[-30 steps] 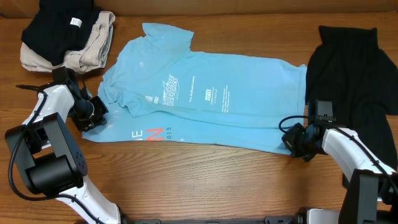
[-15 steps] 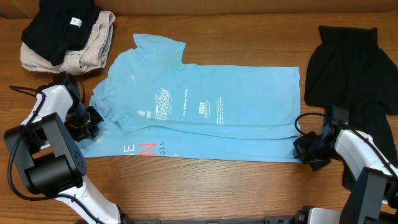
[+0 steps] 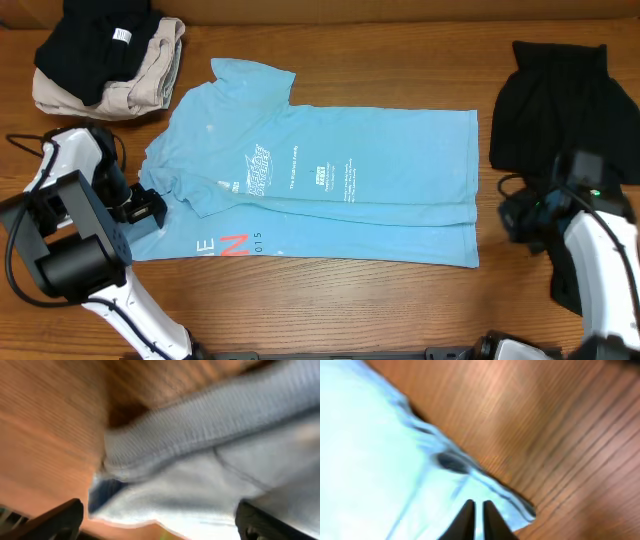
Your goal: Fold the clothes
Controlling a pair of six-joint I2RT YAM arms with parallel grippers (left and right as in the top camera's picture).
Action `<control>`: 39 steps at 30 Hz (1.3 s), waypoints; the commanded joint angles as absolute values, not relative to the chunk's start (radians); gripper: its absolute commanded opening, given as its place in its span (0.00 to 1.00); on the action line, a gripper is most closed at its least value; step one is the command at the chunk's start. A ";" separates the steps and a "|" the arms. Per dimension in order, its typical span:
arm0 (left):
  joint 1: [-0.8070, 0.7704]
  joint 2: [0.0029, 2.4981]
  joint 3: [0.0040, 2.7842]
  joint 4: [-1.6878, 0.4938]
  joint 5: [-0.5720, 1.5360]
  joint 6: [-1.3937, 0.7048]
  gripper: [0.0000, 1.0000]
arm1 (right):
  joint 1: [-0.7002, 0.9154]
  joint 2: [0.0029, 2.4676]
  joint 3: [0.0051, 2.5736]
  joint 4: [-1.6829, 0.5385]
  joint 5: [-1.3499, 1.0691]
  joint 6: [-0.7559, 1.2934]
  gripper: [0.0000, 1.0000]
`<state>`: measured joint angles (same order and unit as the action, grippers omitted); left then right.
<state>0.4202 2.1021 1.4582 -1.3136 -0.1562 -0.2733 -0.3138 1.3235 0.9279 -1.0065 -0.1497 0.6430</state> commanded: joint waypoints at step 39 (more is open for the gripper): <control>-0.010 2.455 2.111 -0.587 0.035 0.066 0.96 | -0.096 1.516 1.552 -1.180 -0.232 0.134 0.73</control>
<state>-0.0109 2.4119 2.1044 -0.6331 0.0269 0.0700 -0.1299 1.5345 1.5444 -1.1824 -0.2768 0.1375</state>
